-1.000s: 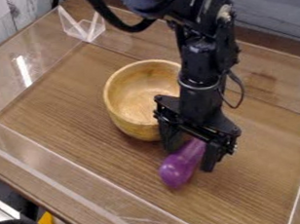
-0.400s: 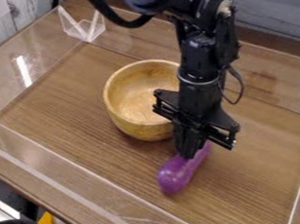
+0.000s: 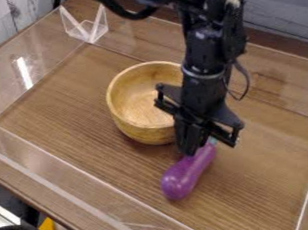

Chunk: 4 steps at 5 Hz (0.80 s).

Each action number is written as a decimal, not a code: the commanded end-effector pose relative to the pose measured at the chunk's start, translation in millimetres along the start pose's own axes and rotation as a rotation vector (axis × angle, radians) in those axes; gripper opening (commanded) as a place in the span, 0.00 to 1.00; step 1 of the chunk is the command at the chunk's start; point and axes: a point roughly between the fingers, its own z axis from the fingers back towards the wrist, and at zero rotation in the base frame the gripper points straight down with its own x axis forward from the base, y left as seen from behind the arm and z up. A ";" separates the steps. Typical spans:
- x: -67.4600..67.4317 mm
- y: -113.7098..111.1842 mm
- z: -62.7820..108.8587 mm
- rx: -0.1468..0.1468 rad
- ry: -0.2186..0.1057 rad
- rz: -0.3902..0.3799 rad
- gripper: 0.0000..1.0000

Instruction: Put the purple eggplant in the brown bowl

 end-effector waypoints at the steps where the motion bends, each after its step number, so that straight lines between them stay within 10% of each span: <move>1: 11.9 7.6 35.7 0.021 -0.079 0.008 0.00; 2: 15.1 8.2 41.8 0.016 -0.090 0.004 1.00; 4: 8.3 6.5 33.7 0.009 -0.081 0.000 1.00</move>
